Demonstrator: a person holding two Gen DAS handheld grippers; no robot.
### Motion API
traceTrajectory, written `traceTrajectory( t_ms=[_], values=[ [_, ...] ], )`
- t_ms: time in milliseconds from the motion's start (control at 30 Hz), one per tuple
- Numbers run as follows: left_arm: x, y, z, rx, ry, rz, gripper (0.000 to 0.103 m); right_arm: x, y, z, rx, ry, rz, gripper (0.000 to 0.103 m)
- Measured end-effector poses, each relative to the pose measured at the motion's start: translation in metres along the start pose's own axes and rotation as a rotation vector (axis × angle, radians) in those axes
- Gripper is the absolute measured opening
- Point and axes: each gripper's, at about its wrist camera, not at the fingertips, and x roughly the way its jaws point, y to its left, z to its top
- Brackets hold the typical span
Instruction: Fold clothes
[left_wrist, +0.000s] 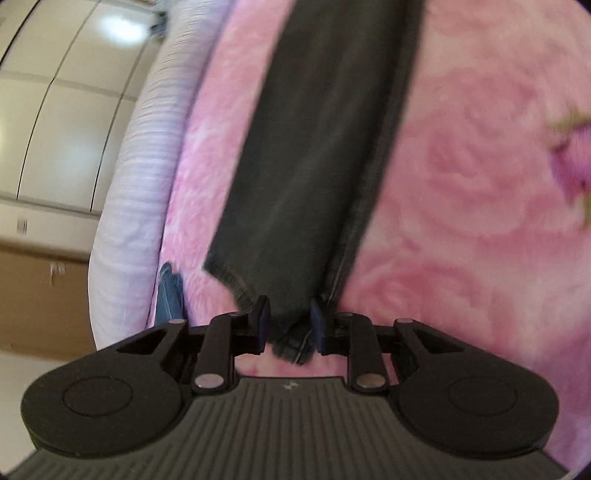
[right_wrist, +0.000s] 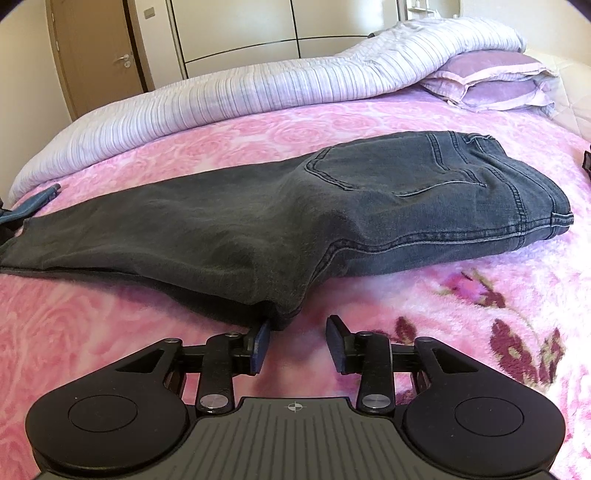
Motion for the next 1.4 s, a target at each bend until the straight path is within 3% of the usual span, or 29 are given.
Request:
traceTrajectory(
  t_ms=[33, 67, 167, 567, 667, 833, 933, 1067, 1100, 1133, 1167, 1200, 1300, 1400],
  values=[
    [0.004, -0.004, 0.001, 0.030, 0.008, 0.006, 0.017, 0.000, -0.001, -0.001, 0.000, 0.002, -0.003, 0.039],
    [0.008, -0.007, 0.001, 0.053, 0.015, 0.008, 0.006, 0.000, -0.002, -0.002, -0.001, 0.004, -0.006, 0.039],
    [0.012, -0.009, -0.002, 0.064, 0.019, 0.019, 0.000, -0.001, -0.003, -0.003, 0.006, 0.000, -0.013, 0.039],
    [0.010, -0.006, 0.002, 0.012, 0.084, 0.025, 0.000, -0.025, -0.022, 0.000, 0.056, -0.046, 0.020, 0.041],
    [0.000, -0.003, 0.007, -0.028, 0.095, 0.009, 0.003, -0.036, -0.059, 0.003, 0.210, -0.093, 0.041, 0.051],
    [-0.035, -0.002, 0.021, -0.090, 0.065, 0.014, 0.007, -0.050, -0.144, 0.003, 0.629, -0.193, 0.060, 0.062],
    [-0.048, -0.006, 0.040, -0.106, 0.038, 0.003, 0.009, -0.039, -0.186, 0.007, 0.789, -0.215, 0.031, 0.069],
    [-0.055, -0.015, 0.070, -0.078, 0.019, -0.016, 0.010, -0.010, -0.229, 0.009, 0.990, -0.259, 0.050, 0.070],
    [-0.057, -0.017, 0.078, -0.071, 0.014, -0.021, 0.010, -0.006, -0.237, 0.008, 1.039, -0.282, 0.056, 0.069],
    [-0.059, -0.019, 0.086, -0.064, 0.009, -0.025, 0.011, -0.002, -0.244, 0.008, 1.075, -0.300, 0.058, 0.055],
    [-0.061, -0.022, 0.093, -0.057, 0.004, -0.030, 0.011, -0.001, -0.249, 0.013, 1.079, -0.302, 0.053, 0.031],
    [-0.062, -0.022, 0.100, -0.054, -0.001, -0.031, 0.011, -0.001, -0.255, 0.017, 1.082, -0.294, 0.056, 0.026],
    [-0.068, -0.019, 0.113, -0.067, -0.021, -0.027, 0.011, -0.003, -0.275, 0.031, 1.050, -0.312, 0.098, 0.023],
    [-0.070, -0.019, 0.117, -0.066, -0.024, -0.023, 0.012, 0.002, -0.279, 0.037, 0.990, -0.301, 0.064, 0.023]
  ],
)
